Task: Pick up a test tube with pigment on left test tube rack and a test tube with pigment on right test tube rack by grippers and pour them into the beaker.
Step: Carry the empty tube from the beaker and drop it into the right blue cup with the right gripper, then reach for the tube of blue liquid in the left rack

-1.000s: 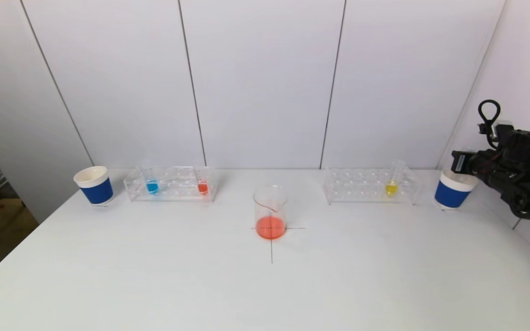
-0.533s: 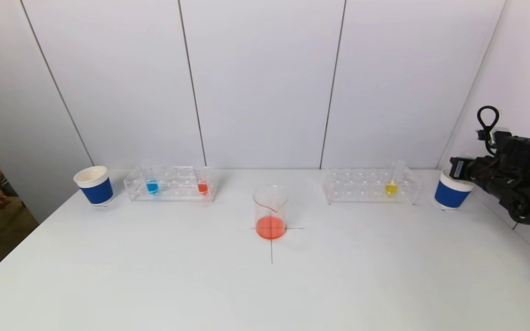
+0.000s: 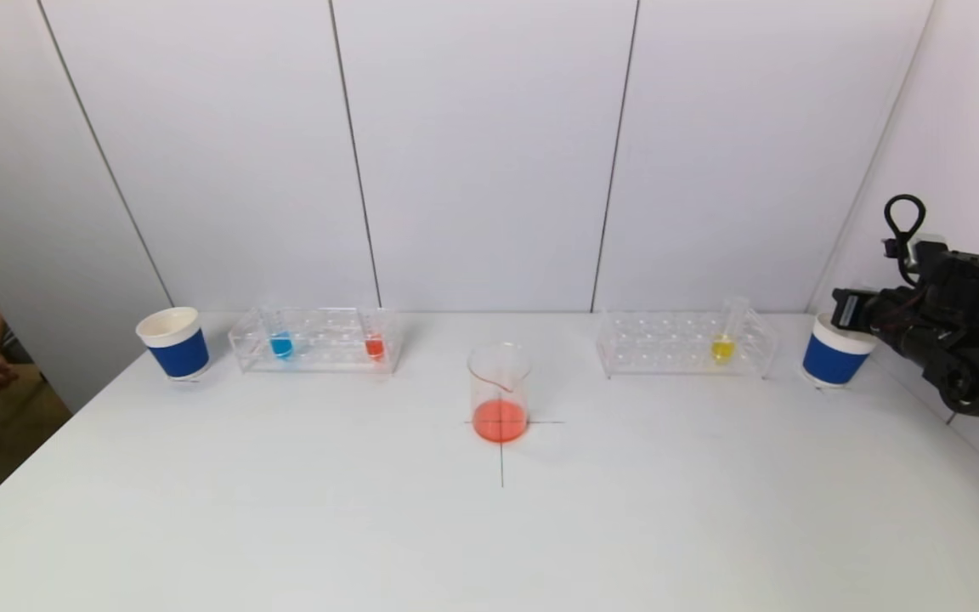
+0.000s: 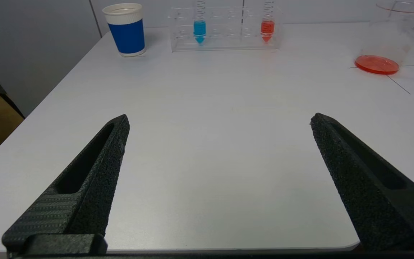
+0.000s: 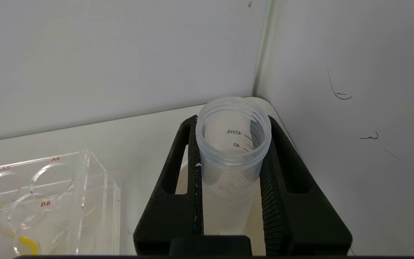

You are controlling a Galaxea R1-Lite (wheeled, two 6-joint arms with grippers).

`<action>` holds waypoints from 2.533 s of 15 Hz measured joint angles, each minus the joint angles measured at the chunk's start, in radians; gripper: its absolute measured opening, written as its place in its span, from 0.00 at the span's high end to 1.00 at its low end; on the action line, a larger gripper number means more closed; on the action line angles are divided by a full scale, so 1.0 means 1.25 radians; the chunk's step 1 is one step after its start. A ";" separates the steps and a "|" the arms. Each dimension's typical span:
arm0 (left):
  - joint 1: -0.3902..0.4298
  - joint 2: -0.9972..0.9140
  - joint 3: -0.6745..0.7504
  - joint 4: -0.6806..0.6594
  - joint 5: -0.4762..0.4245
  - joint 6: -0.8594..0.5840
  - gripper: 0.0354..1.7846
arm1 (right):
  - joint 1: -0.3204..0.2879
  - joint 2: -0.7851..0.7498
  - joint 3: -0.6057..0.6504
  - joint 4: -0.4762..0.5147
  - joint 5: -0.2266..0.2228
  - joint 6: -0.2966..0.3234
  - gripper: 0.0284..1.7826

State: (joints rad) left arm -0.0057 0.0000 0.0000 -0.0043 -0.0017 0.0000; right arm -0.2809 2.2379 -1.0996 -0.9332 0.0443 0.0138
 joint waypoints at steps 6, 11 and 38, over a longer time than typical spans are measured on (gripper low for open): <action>0.000 0.000 0.000 0.000 0.000 0.000 0.01 | 0.000 0.002 0.004 -0.005 -0.001 0.002 0.73; 0.000 0.000 0.000 0.000 0.000 0.000 0.01 | -0.001 0.006 0.000 -0.005 0.001 0.023 0.68; 0.000 0.000 0.000 0.000 0.000 0.000 0.01 | 0.005 -0.263 0.186 0.002 0.096 0.048 0.00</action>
State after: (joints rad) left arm -0.0062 0.0000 0.0000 -0.0043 -0.0017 0.0000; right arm -0.2740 1.9085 -0.8668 -0.9304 0.1640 0.0736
